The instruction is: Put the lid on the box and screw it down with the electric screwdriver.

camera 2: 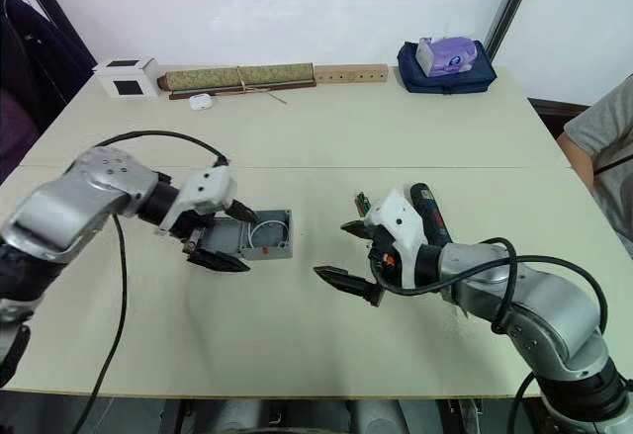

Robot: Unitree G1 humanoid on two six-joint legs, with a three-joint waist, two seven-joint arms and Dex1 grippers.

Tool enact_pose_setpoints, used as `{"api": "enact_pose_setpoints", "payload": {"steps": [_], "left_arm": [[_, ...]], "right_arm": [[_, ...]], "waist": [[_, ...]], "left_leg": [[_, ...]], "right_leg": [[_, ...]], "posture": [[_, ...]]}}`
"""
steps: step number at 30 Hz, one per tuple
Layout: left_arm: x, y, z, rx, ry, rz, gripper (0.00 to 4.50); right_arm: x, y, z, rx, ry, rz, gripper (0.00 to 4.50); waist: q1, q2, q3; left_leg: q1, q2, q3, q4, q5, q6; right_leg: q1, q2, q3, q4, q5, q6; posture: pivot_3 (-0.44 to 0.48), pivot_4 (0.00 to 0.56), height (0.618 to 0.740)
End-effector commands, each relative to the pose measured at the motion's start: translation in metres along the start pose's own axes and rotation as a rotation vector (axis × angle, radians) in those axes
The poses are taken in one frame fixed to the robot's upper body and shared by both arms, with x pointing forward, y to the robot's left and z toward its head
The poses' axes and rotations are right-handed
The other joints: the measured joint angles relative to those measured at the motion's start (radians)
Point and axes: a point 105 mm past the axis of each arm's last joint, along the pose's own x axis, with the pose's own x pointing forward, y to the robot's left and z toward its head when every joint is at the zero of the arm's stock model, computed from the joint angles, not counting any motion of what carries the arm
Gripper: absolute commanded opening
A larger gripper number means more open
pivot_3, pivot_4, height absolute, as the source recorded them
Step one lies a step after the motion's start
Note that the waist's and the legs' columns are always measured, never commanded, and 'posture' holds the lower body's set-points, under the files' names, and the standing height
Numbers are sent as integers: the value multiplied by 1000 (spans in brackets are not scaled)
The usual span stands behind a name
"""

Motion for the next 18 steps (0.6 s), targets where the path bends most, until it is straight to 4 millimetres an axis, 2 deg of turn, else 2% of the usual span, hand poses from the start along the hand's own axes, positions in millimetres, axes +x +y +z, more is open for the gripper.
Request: {"api": "enact_pose_setpoints", "payload": {"steps": [1,10,13,14,16,18], "left_arm": [[10,7,5,101,71,7,4438],[28,27,-5,111,147,33,4438],[33,29,-3,115,147,25,3412],[35,29,-3,117,148,23,2859],[37,29,-3,122,156,21,2260],[39,30,-6,119,179,27,1319]], "right_arm": [[2,9,5,-37,-31,-16,4500],[2,11,-5,-20,-21,-59,4500],[1,11,-6,-16,-23,-66,4500],[0,11,-7,-15,-23,-69,4500],[0,10,-8,-14,-23,-76,4500],[0,9,-9,-15,-24,-87,4500]], "waist": [[3,0,0],[1,0,0],[0,0,0],[0,0,0],[1,0,0],[1,0,0]], "left_leg": [[0,0,0,0,0,0],[0,0,-1,1,0,0],[0,0,-1,1,0,0],[0,0,-1,1,0,0],[0,0,-2,1,0,0],[0,0,-1,1,0,0]], "right_leg": [[0,0,0,0,0,0],[0,0,0,2,0,0],[0,0,0,2,0,0],[0,0,0,3,0,0],[0,0,0,3,0,0],[0,0,0,3,0,0]], "posture": [[0,150,740],[0,150,740],[0,150,740],[0,150,740],[0,150,740],[0,150,740]]}}
